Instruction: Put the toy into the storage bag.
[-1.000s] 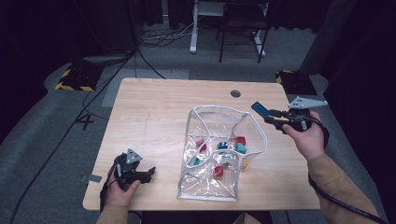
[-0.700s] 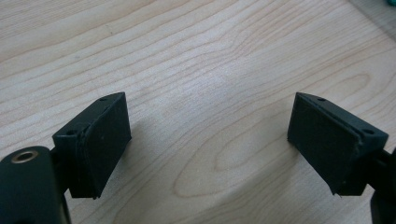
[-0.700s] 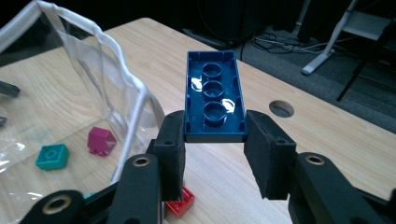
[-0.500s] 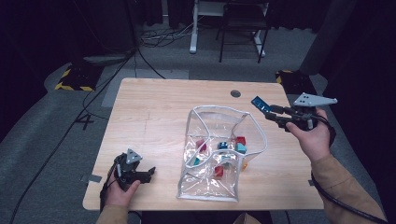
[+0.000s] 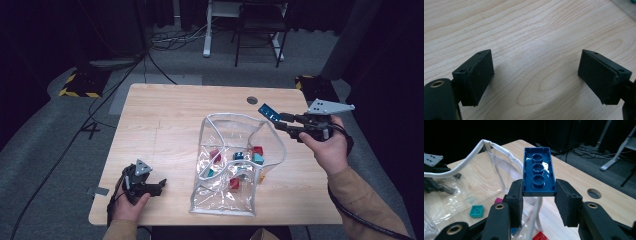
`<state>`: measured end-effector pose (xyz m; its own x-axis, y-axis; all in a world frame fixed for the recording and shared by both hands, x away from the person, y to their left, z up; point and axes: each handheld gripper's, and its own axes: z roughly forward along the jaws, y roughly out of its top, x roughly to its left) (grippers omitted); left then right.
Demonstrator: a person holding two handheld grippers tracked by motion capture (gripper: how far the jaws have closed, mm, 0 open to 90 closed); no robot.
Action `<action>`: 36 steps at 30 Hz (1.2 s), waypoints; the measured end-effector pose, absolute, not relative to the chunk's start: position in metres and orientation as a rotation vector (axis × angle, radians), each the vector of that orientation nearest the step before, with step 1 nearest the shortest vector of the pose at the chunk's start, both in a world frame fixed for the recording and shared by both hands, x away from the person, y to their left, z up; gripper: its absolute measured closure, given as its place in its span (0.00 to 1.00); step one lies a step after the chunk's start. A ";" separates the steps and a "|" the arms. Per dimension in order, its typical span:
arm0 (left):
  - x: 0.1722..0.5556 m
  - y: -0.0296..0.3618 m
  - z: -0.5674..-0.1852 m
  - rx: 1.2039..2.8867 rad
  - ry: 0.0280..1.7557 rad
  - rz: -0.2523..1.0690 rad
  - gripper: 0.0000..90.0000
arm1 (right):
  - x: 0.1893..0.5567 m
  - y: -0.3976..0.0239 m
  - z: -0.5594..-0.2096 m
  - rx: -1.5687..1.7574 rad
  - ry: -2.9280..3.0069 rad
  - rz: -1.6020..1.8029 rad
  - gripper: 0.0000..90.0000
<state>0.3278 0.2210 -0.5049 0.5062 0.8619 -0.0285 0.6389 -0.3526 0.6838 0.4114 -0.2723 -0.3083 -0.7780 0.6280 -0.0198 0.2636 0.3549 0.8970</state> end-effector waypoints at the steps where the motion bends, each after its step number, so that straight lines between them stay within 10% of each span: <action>1: 0.328 0.221 -0.505 2.109 1.222 0.449 0.15 | 0.412 -0.267 -0.308 0.775 2.273 1.403 0.66; 36: 0.328 0.221 -0.505 2.109 1.222 0.448 0.15 | 0.424 -0.177 -0.327 0.656 2.548 1.298 0.66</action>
